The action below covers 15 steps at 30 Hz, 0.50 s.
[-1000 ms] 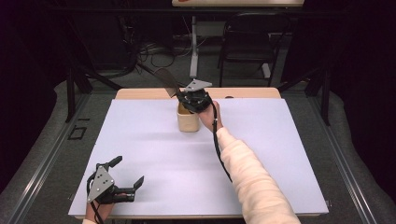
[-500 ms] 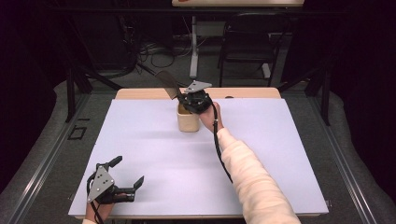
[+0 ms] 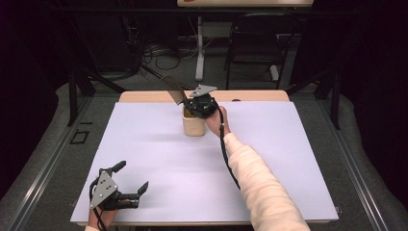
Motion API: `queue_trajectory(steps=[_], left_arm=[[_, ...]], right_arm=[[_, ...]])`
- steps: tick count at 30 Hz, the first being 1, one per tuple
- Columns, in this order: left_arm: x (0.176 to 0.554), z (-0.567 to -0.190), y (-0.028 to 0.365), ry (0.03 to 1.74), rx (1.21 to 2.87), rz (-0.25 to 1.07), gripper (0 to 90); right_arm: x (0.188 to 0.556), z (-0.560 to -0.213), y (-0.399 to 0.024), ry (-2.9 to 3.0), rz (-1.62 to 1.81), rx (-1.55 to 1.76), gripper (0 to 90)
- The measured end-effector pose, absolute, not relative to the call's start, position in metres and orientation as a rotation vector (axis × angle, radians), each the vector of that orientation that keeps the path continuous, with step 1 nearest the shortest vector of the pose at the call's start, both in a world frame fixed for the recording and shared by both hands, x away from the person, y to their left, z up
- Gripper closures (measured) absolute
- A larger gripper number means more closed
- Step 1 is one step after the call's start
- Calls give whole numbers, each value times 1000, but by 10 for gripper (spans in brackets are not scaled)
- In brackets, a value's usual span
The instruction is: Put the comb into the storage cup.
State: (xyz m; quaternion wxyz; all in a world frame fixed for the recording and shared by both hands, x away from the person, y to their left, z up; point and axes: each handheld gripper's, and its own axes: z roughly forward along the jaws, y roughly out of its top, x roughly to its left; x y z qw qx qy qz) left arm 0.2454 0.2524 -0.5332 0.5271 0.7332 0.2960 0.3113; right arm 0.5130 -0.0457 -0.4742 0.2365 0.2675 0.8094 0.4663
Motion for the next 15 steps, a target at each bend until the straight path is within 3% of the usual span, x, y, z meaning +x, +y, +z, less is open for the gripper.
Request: queue_trajectory(steps=[10,15], left_arm=[[245,-533,252,705,1750,744,3],[245,-533,253,706,1747,746,3]], right_arm=[[513,-476,-46,2228,1266,742,709],[510,-473,-45,2274,1211,808,488]])
